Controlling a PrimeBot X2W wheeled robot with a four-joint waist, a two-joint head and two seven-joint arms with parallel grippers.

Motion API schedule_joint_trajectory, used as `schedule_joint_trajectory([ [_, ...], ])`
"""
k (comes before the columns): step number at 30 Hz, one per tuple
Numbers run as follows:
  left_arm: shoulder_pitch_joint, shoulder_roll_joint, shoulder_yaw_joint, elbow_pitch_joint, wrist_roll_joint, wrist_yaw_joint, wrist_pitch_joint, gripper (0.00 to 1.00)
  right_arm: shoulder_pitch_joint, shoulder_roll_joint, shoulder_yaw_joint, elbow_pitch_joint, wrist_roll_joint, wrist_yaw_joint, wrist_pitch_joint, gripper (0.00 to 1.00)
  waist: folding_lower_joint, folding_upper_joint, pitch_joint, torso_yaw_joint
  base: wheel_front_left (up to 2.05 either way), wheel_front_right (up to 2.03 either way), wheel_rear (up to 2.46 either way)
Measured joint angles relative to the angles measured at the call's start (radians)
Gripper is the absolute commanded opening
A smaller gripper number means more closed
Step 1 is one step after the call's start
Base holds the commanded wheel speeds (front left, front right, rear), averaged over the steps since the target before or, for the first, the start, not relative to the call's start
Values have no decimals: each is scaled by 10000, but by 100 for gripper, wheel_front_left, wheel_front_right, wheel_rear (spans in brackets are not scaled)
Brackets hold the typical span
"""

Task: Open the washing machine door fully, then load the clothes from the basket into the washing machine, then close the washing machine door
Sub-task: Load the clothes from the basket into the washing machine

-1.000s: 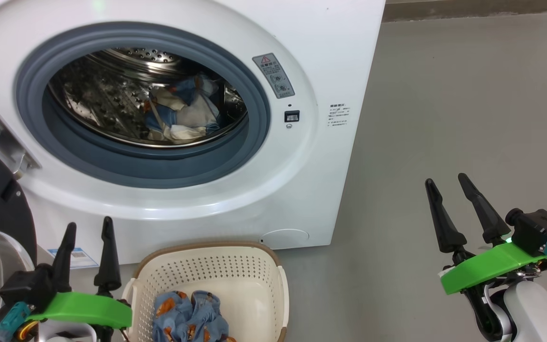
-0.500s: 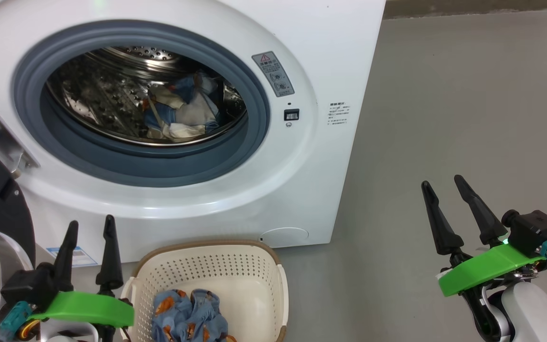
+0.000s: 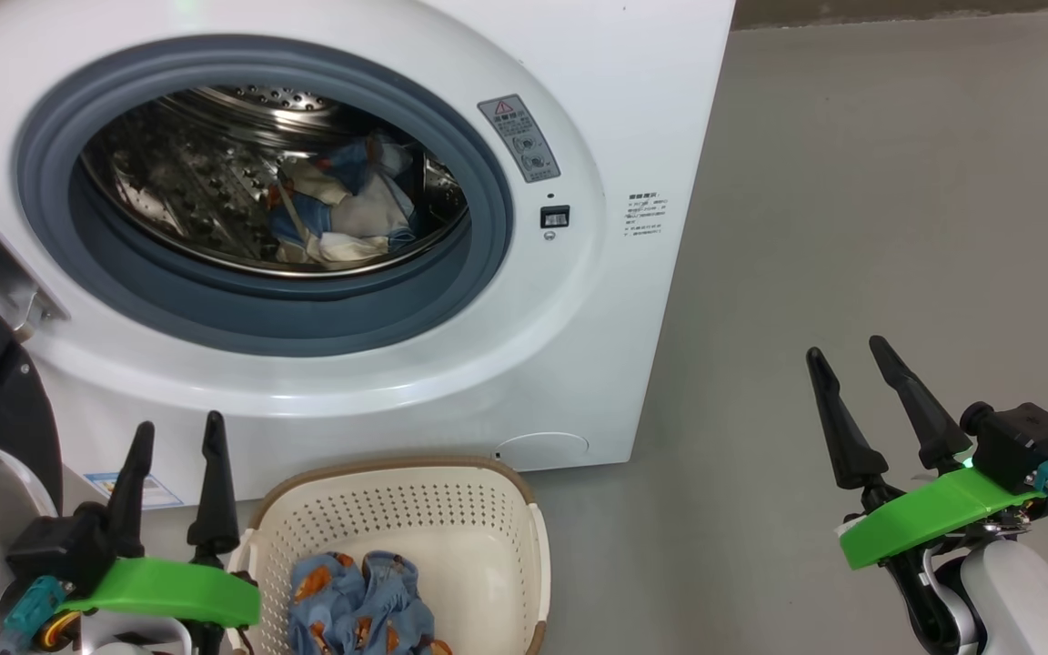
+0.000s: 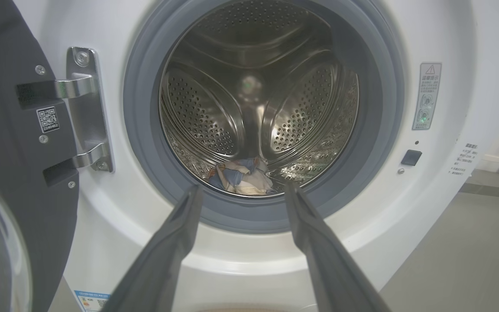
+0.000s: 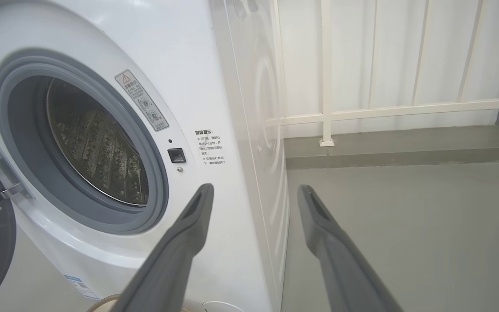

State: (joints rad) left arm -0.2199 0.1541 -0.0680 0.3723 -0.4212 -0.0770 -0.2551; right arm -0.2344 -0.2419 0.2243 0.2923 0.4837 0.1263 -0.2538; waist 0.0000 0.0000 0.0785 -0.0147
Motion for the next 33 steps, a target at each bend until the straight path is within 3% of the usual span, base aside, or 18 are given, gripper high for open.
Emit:
schedule_joint_trajectory([
  [33,-49,33,-384,157,-178,-6,151,100,-12,33,15,-13,0,0,0,100,0,0,420,-88,0,0,0],
])
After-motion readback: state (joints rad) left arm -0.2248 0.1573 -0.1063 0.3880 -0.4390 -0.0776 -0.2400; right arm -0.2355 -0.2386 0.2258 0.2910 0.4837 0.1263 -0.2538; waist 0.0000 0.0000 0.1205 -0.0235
